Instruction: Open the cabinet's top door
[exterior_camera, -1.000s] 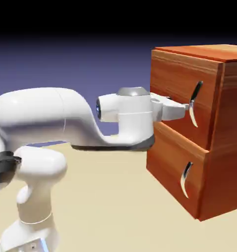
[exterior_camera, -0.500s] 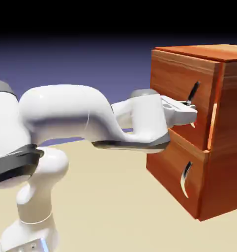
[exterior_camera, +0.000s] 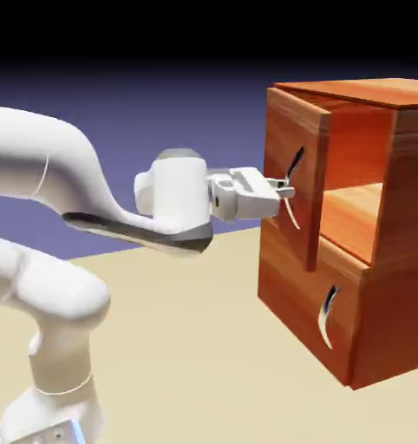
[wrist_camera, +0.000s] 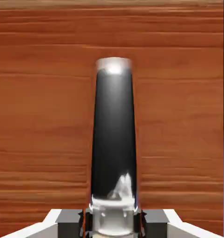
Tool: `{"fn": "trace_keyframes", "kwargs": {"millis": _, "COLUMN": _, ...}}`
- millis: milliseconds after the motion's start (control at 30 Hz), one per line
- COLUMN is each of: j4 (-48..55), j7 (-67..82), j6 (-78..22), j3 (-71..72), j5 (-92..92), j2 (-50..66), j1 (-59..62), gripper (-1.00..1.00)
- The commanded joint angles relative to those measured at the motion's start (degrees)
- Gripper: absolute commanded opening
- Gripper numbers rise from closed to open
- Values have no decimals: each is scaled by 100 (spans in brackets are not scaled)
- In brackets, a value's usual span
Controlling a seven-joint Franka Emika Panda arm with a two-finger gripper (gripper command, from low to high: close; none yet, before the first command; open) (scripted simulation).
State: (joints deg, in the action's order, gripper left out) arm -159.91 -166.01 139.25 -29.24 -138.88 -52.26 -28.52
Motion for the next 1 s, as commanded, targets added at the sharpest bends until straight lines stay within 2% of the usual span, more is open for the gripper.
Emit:
{"fn": "trace_keyframes", "kwargs": {"millis": 0, "j4": -92, "j7": 16, "j6": -70, "j3": 208, "j5": 205, "j2": -47, "j1": 131, "gripper": -100}}
{"fn": "trace_keyframes", "kwargs": {"millis": 500, "j4": -731, "j7": 66, "j6": 164, "j3": 3307, "j5": 2790, "j2": -640, "j1": 2338, "gripper": -100}}
{"fn": "trace_keyframes", "kwargs": {"millis": 733, "j4": -998, "j7": 806, "j6": -615, "j3": 4273, "j5": 4534, "j2": -1135, "j1": 2124, "gripper": -100}}
{"fn": "trace_keyframes", "kwargs": {"millis": 967, "j4": -909, "j7": 1273, "j6": -1862, "j3": 5441, "j5": 6277, "j2": -1205, "j1": 1694, "gripper": -100}}
